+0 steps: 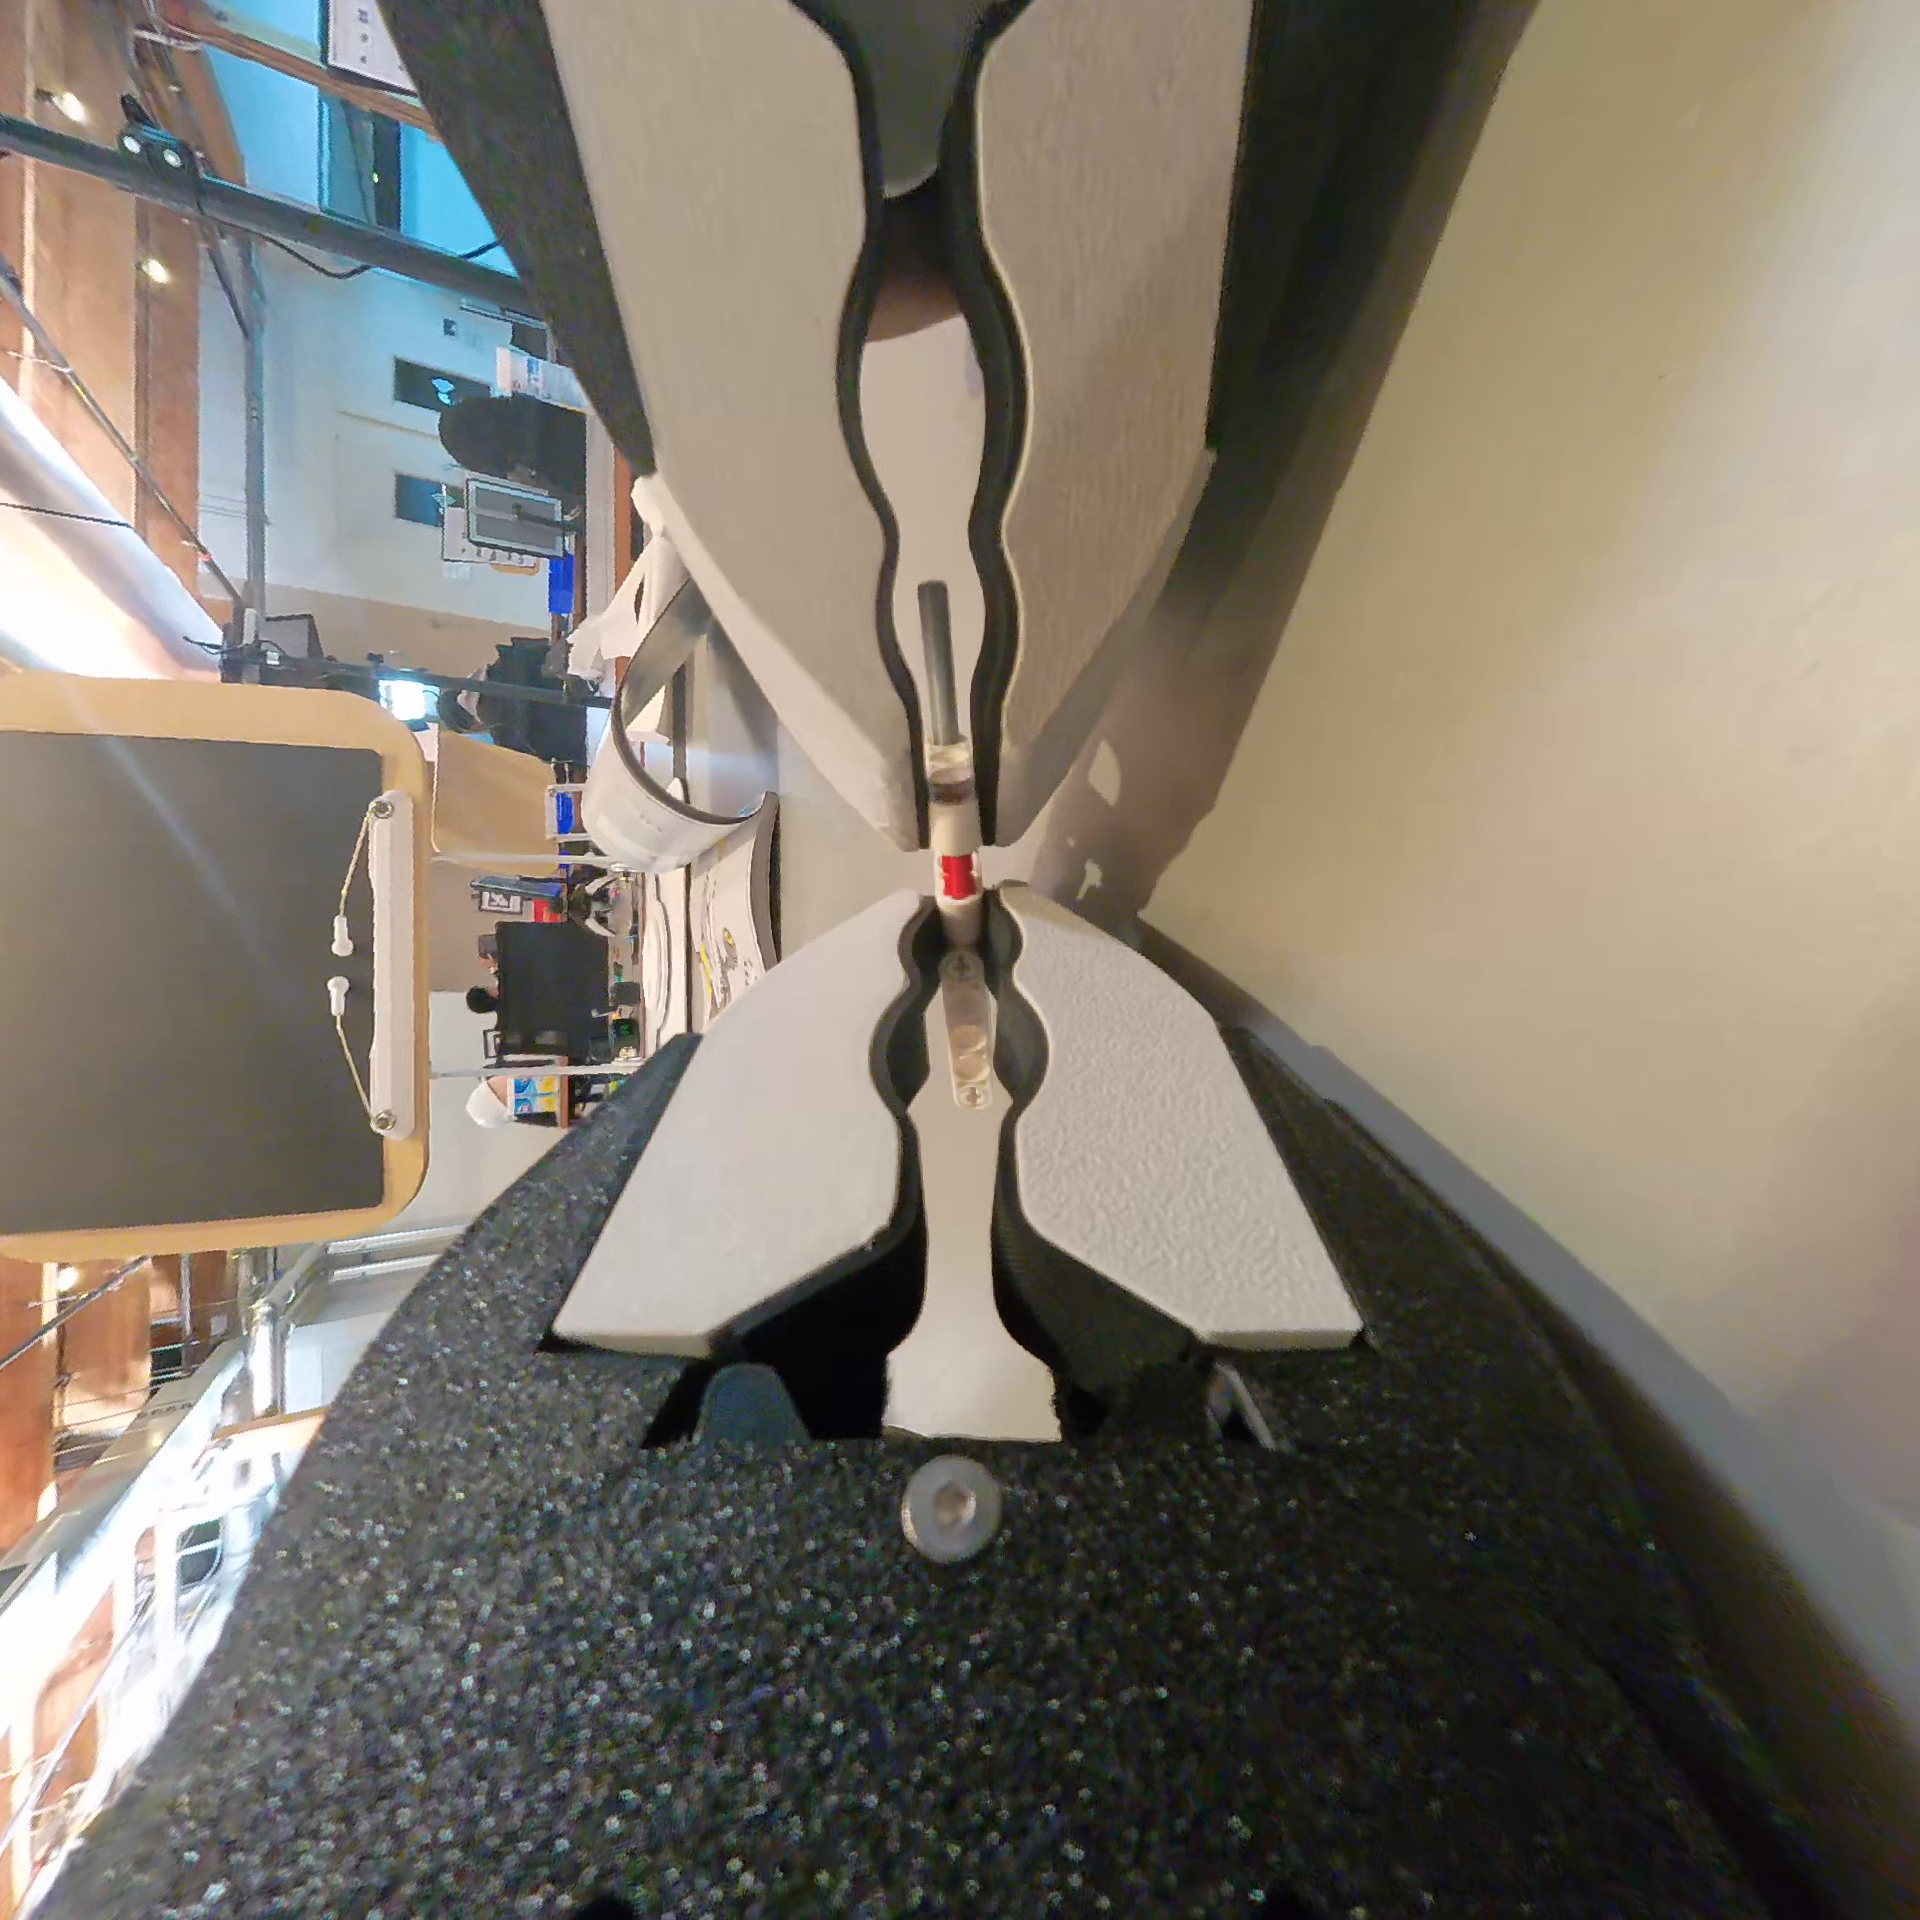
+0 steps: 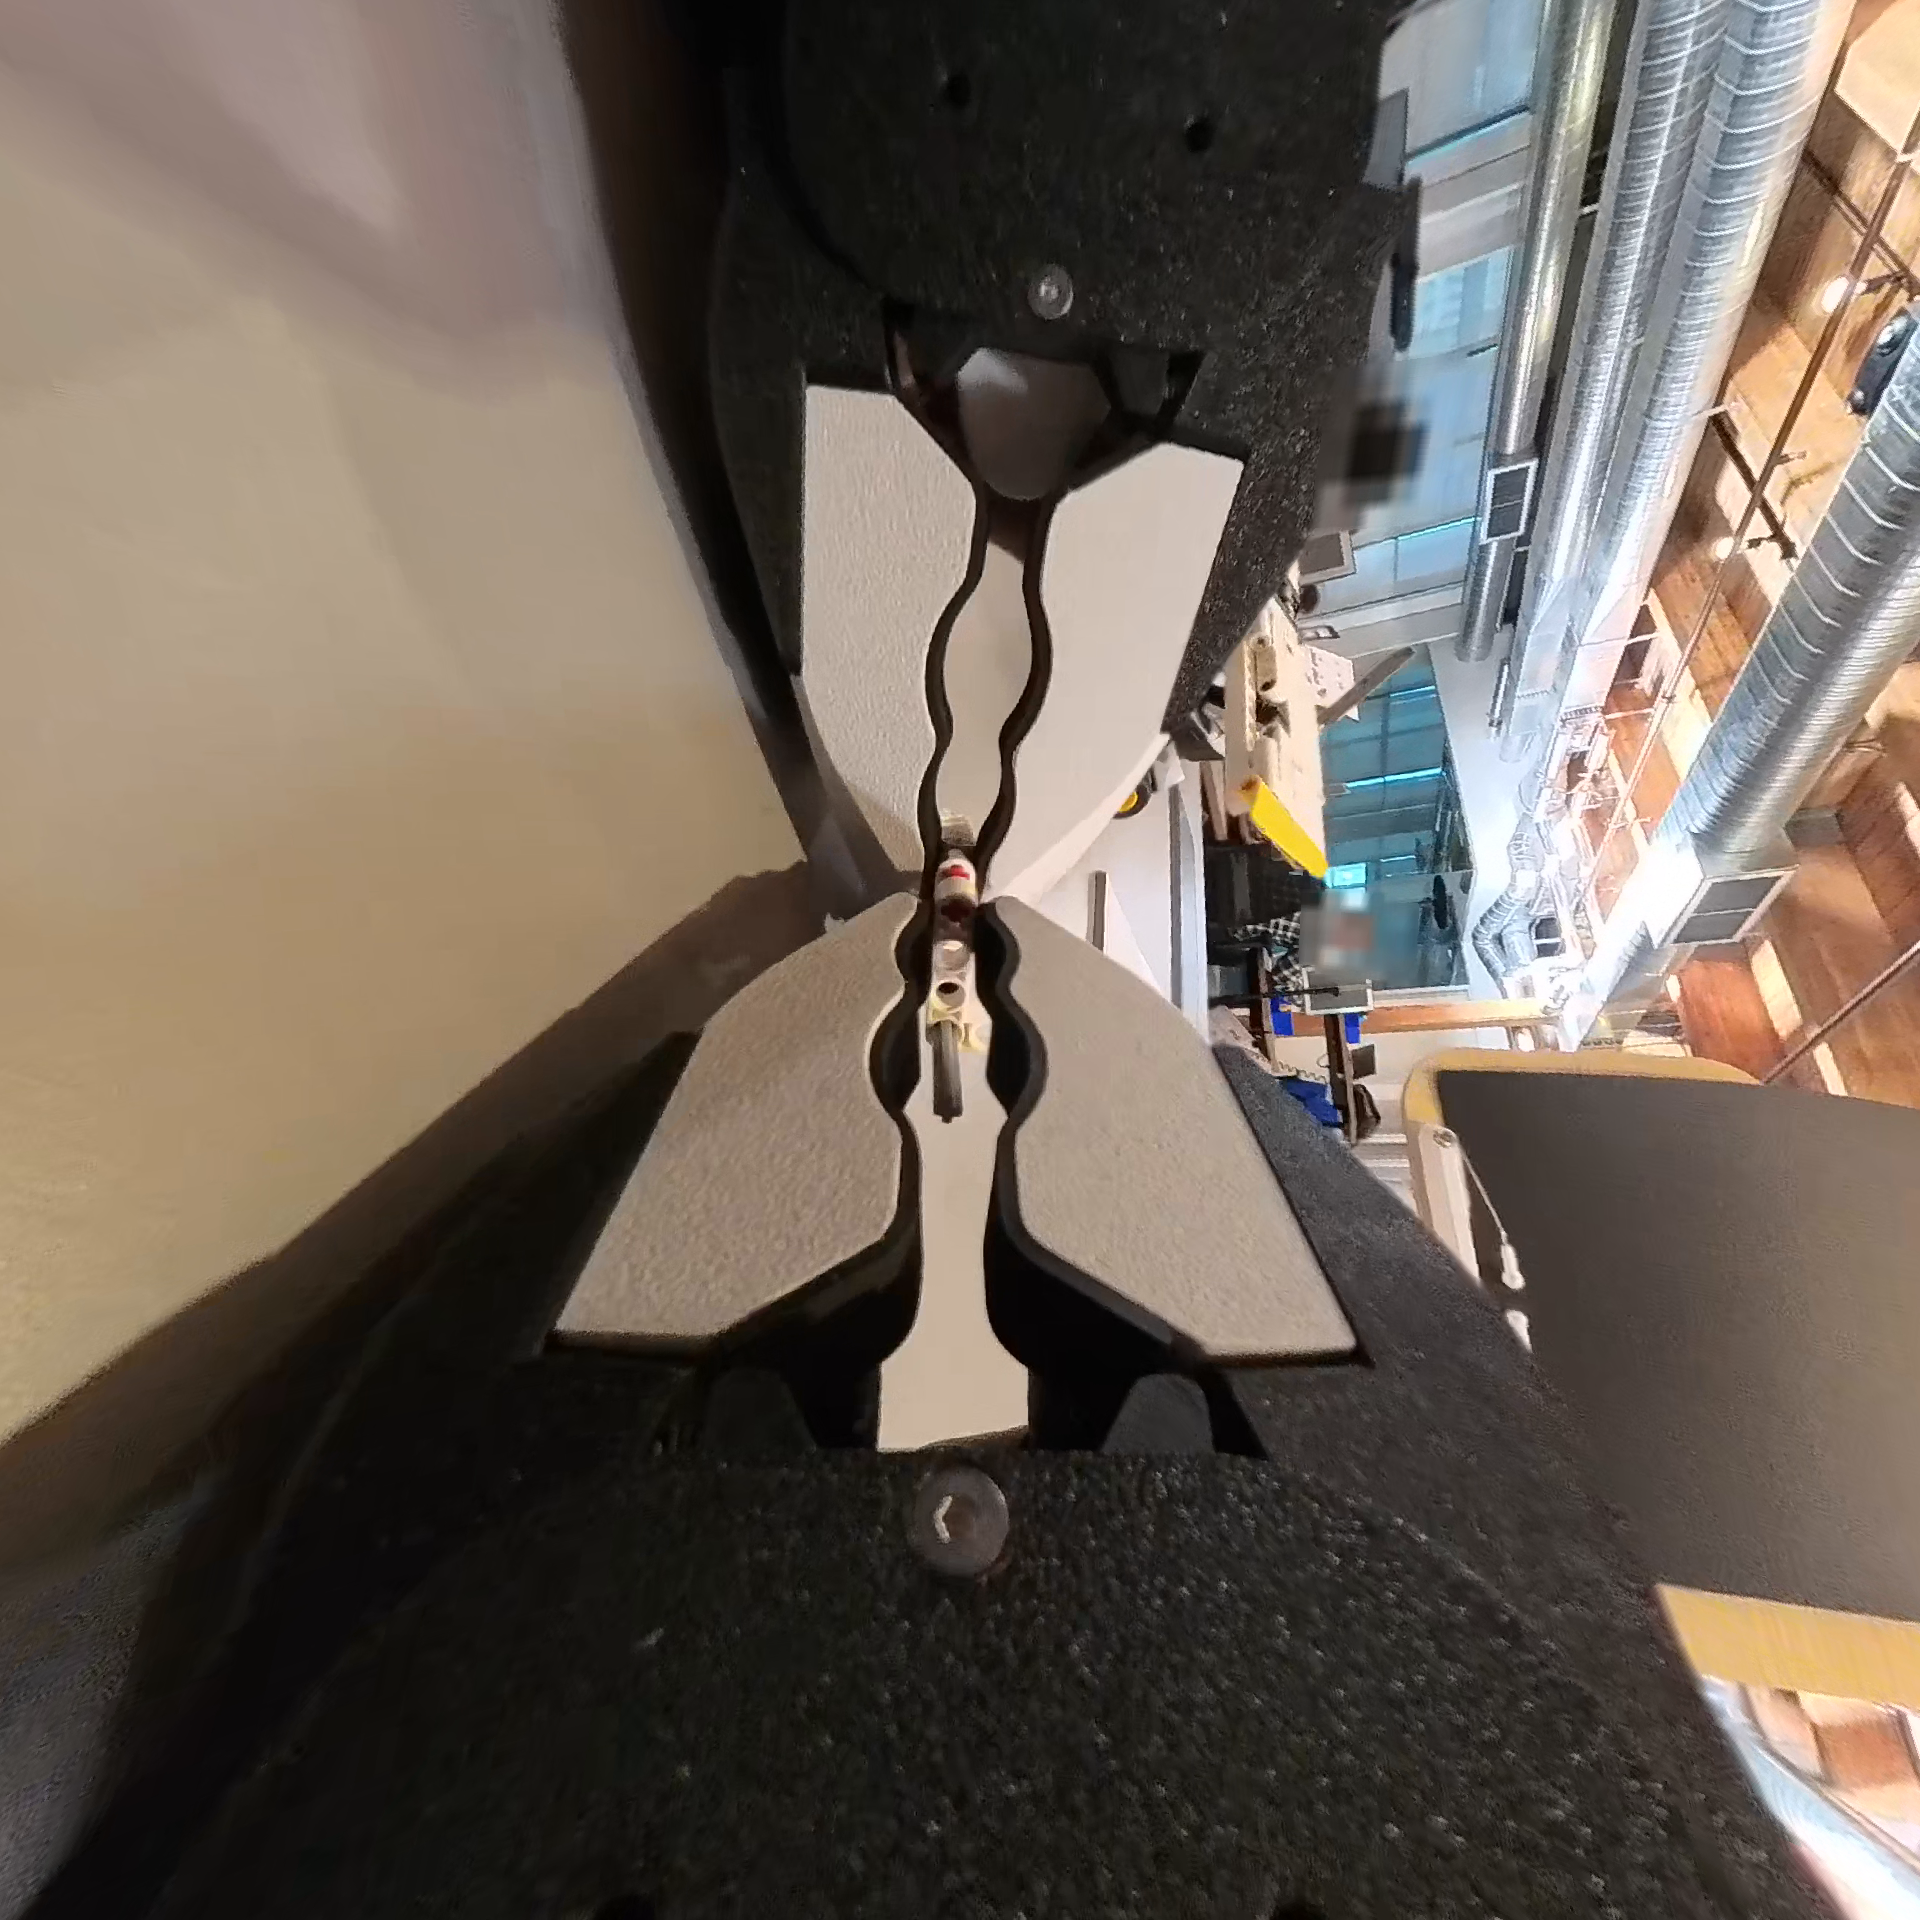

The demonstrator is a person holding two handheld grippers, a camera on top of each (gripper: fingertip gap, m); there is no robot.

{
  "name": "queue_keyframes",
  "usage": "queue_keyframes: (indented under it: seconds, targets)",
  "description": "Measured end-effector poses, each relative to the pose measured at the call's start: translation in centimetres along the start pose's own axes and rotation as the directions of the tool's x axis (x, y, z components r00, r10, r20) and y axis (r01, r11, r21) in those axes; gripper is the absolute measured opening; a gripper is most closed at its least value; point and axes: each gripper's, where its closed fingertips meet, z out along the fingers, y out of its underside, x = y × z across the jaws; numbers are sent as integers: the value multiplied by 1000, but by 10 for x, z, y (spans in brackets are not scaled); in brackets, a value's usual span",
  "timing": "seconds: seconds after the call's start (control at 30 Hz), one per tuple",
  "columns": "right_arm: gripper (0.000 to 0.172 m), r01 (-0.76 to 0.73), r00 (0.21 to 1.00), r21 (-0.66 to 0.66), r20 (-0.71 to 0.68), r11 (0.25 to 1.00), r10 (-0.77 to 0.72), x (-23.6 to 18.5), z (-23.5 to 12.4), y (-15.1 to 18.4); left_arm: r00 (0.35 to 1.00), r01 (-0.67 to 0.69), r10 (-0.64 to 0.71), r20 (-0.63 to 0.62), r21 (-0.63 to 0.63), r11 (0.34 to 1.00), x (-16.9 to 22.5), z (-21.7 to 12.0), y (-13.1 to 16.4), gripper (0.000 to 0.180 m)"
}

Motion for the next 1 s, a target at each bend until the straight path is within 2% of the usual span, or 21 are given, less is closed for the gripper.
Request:
queue_keyframes:
  seconds: [0.2,0.43,0.57,0.63,0.8,0.9,1.0]
  targets:
    - [10,-13,999,-17,-41,1000,12,3,-3,3,999,43,-43,-15,-6,999,-1,0,3,8]
    - [30,-191,982,-91,-5,977,191,7,-3,21,999,39,-39,-3,-4,999,-2,0,4,8]
    - [26,-192,981,-126,11,973,195,7,4,23,1000,31,-31,3,1,1000,-2,0,3,8]
    - [17,-176,983,-118,27,977,180,3,6,21,1000,28,-28,3,1,1000,-2,0,3,8]
    - [16,-154,987,-127,27,980,159,2,5,21,1000,29,-29,-7,-22,999,-1,1,5,8]
    - [16,-169,985,-111,3,979,170,7,-3,23,1000,28,-27,9,-133,991,-7,3,31,8]
    - [16,-186,982,-111,-8,976,186,8,-9,27,997,72,-72,4,-116,991,-8,1,35,8]
